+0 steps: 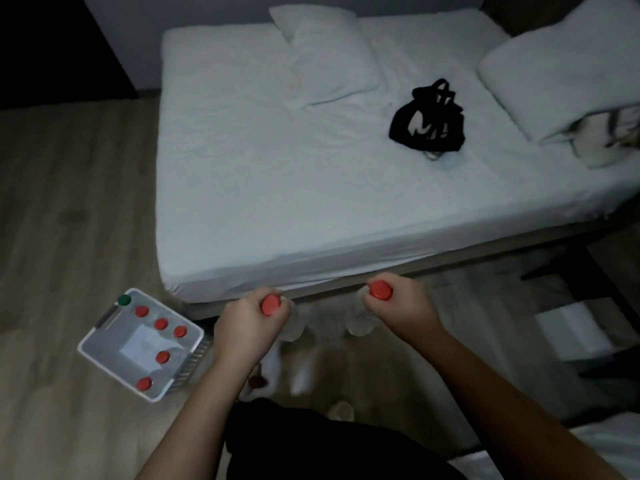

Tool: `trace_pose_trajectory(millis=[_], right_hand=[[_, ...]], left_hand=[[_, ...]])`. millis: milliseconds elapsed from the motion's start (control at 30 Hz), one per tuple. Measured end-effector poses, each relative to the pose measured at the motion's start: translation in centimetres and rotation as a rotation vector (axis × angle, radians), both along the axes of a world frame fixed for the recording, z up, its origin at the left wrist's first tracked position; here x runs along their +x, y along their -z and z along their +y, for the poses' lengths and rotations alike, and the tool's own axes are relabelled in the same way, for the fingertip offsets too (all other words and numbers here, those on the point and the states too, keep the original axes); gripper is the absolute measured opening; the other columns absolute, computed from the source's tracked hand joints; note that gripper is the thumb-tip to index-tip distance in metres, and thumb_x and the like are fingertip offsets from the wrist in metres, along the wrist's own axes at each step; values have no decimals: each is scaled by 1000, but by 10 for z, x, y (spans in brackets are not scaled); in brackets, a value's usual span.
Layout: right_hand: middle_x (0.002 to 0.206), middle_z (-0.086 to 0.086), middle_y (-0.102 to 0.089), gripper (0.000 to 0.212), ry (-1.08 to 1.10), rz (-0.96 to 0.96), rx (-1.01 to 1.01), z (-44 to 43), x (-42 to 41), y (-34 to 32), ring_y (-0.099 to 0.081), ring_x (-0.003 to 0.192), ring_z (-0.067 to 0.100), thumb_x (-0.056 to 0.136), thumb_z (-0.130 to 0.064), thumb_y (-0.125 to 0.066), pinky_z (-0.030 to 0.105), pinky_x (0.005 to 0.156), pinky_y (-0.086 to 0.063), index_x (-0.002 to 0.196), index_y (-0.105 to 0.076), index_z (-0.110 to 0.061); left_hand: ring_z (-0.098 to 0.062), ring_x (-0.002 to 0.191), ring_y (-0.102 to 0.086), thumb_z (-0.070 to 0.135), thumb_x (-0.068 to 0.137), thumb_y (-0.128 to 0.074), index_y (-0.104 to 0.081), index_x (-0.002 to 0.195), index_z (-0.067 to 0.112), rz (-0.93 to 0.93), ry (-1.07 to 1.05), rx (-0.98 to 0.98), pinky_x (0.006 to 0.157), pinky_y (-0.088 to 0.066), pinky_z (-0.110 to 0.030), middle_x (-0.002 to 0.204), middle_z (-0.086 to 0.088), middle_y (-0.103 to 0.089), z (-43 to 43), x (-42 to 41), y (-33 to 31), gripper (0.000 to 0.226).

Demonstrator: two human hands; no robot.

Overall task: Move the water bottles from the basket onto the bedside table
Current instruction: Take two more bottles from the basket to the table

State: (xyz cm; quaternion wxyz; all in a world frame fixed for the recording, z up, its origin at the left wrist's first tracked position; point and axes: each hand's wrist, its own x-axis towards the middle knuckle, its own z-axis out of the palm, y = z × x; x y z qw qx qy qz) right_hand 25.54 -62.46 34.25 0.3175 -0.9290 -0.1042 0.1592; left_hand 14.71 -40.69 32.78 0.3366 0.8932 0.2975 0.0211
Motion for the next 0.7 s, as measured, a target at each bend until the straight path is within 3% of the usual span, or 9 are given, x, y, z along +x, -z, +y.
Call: trace_pose_trajectory(millis=[233,400,533,700], right_hand=[[72,2,-69,14,302,-48,33,-102,20,-32,-64,74,19,75,-28,-67,31,71,-53,79,-69,-15],[73,9,-69,16,417,-97,6,-150,40,-35,-64,73,20,81,-24,-66,26,67,-50,79,-69,-9],[60,-2,-55,21,477,-87,-93,-179,66,-26,-55,60,16,81,-30,-65,29,60,-46,67,-60,-14],[57,-1,-52,25,549,-24,-108,-208,115,-16,-50,51,9,83,-22,-64,17,52,-41,61,-54,-17]], left_hand=[[-18,86,-68,48,70,-56,-69,89,31,-108,194,-89,74,-54,-34,86,5,-74,-81,72,-32,28],[-19,89,-67,46,70,-52,-71,99,27,-146,348,-76,79,-53,-31,91,1,-74,-116,123,-48,39],[-22,76,-65,42,71,-52,-68,80,18,-99,487,-58,70,-53,-35,74,-3,-71,-135,176,-43,31],[-15,64,-60,31,77,-60,-64,70,17,-22,619,-81,59,-48,-31,65,0,-65,-158,259,-34,17]])
